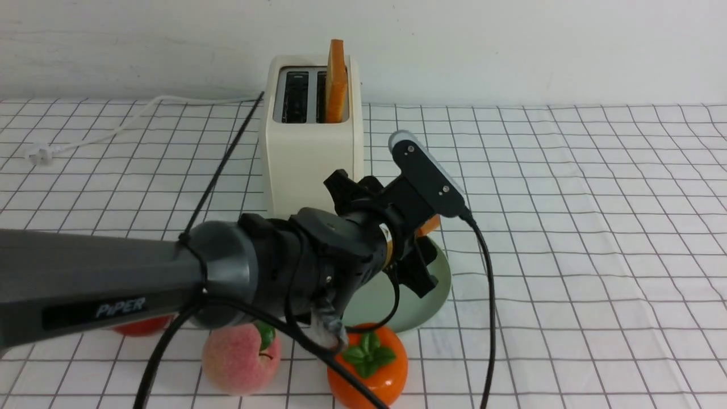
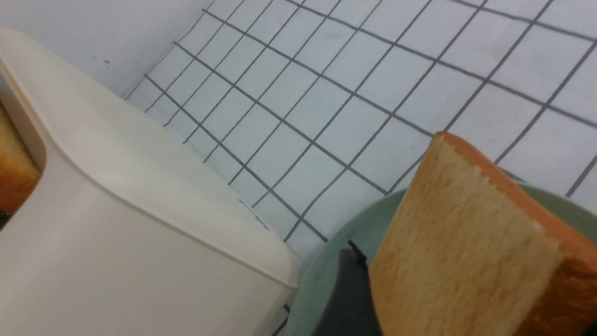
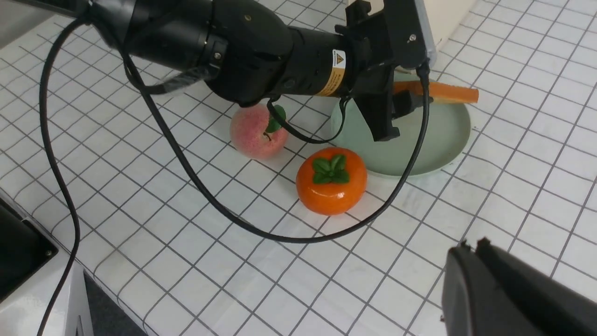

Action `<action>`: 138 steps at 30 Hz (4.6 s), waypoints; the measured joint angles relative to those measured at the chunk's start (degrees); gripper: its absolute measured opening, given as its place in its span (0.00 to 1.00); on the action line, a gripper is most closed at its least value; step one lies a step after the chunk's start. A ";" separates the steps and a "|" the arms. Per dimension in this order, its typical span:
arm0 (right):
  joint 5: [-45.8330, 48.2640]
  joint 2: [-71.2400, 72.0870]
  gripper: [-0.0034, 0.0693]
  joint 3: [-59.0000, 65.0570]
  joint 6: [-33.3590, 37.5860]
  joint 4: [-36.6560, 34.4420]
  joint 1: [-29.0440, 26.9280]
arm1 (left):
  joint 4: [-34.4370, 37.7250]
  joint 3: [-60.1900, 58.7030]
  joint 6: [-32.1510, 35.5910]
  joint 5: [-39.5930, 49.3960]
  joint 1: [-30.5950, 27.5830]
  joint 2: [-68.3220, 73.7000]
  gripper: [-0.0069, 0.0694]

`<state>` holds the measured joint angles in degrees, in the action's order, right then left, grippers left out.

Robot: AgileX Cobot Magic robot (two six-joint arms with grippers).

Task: Take toasted bread from bread machine on white checkered table place on plate.
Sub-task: 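Place the slice of bread on the plate with the left gripper, then grasp the toast slice in the toaster and pull it up out of the slot with the right gripper, then place the held slice of bread on top of the slice on the plate with the right gripper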

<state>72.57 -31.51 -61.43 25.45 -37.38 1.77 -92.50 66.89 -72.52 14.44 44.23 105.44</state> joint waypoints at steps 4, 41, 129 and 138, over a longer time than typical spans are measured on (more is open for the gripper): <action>0.00 0.06 0.07 0.00 0.43 -0.19 0.00 | 3.13 0.00 -0.04 -1.38 0.00 -2.30 0.85; -11.84 -45.87 0.05 -25.97 -17.41 14.55 25.36 | 69.28 -20.12 29.24 23.33 0.00 -72.58 0.07; -5.62 -56.69 0.22 -32.68 -29.27 30.51 34.60 | 73.38 -22.82 43.74 29.53 0.00 -78.04 0.07; -13.02 -68.93 0.22 -29.61 -8.90 -4.52 24.15 | 74.90 -22.82 44.32 30.38 0.00 -78.04 0.07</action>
<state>59.55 -100.44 -91.04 16.55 -41.90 25.91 -17.60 44.07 -28.20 44.83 44.23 27.40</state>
